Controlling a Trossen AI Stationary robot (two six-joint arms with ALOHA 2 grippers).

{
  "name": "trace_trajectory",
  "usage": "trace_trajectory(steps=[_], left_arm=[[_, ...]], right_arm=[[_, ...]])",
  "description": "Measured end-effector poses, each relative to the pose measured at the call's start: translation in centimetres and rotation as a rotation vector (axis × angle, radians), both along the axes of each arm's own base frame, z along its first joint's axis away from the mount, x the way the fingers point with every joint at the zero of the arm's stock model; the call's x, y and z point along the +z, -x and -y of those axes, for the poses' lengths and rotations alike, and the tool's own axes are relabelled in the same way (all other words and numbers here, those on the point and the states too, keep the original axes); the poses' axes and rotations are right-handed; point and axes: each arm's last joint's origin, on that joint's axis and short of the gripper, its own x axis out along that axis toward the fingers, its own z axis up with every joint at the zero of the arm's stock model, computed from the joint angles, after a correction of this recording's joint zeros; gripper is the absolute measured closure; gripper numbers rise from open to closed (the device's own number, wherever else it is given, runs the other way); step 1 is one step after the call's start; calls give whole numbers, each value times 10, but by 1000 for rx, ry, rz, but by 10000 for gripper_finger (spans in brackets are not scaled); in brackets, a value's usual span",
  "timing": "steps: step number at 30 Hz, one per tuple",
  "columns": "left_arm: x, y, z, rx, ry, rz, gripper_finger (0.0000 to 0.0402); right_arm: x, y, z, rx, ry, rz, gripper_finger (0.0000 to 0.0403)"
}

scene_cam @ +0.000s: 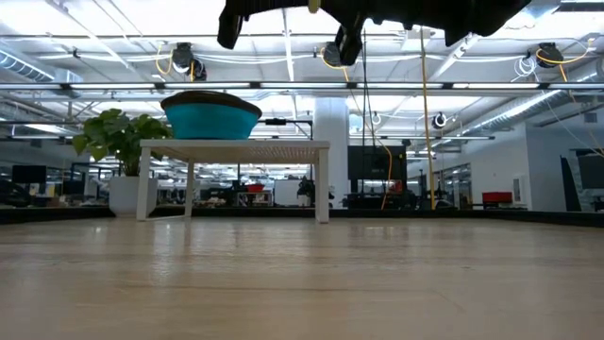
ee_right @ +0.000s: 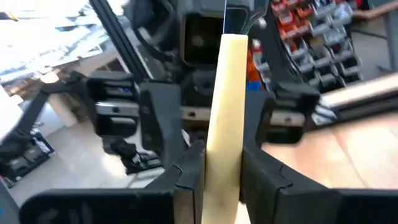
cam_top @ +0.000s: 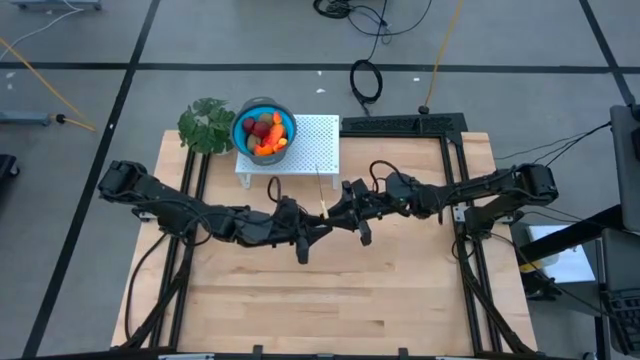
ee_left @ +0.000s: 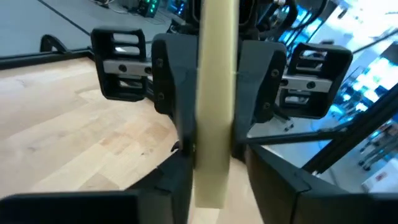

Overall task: Pick & Place Fruit
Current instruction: Put the yellow table knife on the shelf

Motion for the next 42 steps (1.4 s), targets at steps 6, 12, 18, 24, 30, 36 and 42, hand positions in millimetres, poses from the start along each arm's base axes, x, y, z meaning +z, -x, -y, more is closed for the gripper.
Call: trace_trajectory(steps=[6, 12, 18, 24, 30, 36, 42], left_arm=[[-5, 1, -1, 1, -47, -63, 221], [-13, 3, -2, 31, -51, -135, 216], [-22, 6, -5, 101, -46, -221, 216], [-35, 13, -7, 154, -3, -340, 215], [-48, 23, -10, 227, -28, -487, 215], [-58, 30, -12, 231, -64, -574, 215], [-72, 38, -13, 218, -53, -603, 215]], right_arm=[[-2, 4, 2, -54, 1, -76, 337], [2, 17, 6, -167, 29, -170, 337], [7, 33, 12, -305, -30, -268, 337], [7, 39, 19, -387, -140, -327, 337], [5, 40, 27, -453, -210, -345, 337], [13, 39, 34, -512, -230, -357, 337], [27, 35, 37, -608, -205, -374, 337]])
